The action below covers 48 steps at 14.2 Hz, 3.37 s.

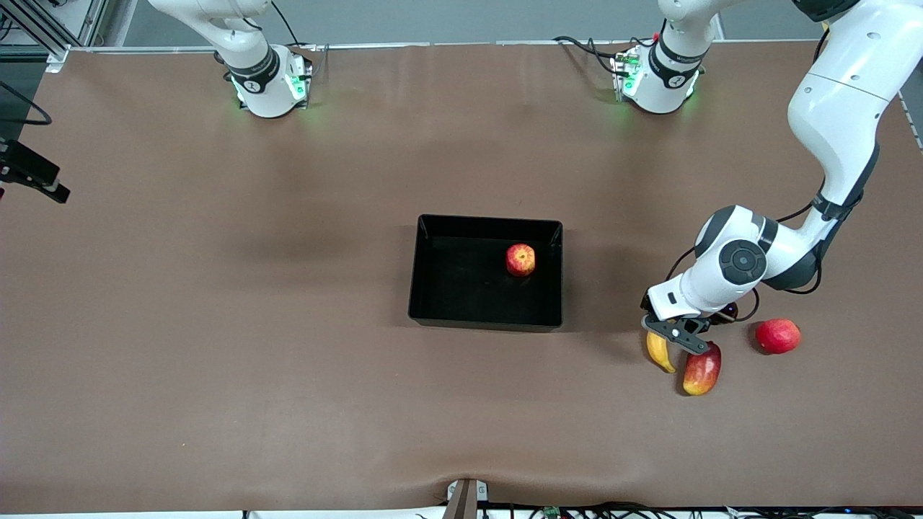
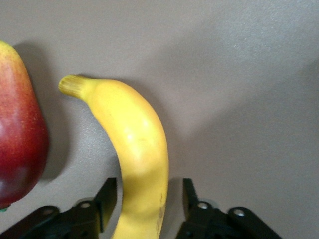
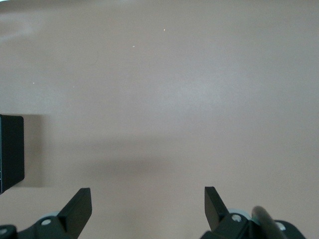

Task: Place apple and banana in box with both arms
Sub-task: 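Lift the banana with the left gripper and carry it over the box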

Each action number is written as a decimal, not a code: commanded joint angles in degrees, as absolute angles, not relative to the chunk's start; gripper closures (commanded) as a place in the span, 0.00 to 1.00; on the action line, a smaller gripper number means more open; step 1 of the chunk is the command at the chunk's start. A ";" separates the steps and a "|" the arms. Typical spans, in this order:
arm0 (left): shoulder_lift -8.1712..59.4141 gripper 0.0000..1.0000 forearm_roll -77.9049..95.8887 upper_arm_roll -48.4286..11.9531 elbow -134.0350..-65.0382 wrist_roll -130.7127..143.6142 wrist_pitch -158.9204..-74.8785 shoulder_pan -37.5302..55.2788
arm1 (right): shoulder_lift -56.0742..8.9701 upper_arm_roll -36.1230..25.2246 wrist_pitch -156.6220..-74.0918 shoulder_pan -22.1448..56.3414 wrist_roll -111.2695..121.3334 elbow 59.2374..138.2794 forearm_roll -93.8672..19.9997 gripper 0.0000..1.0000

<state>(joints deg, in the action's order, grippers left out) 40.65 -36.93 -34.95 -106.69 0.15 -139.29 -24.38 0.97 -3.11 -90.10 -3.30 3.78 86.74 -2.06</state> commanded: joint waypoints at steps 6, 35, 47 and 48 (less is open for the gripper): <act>35.95 1.00 -38.06 -38.84 -106.44 11.33 -133.08 -22.24 | 0.44 -2.29 -89.21 -4.39 3.43 85.78 -1.23 0.00; 43.59 1.00 -30.50 -31.29 -79.81 49.92 -121.37 23.28 | 0.62 -1.93 -87.28 -5.45 3.52 86.13 -0.88 0.00; 50.97 1.00 -31.20 -28.31 -79.28 49.74 -129.54 26.44 | 0.88 -1.67 -87.27 -3.25 3.43 86.04 -0.79 0.00; 51.41 1.00 -31.20 -26.91 -79.28 49.92 -130.51 27.59 | 0.88 -1.67 -87.10 -3.34 3.43 86.04 -0.79 0.00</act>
<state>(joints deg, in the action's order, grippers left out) 49.86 -31.27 -29.46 -81.02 49.75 -128.89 24.83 0.75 -1.71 -87.82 -3.11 3.76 86.52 -1.84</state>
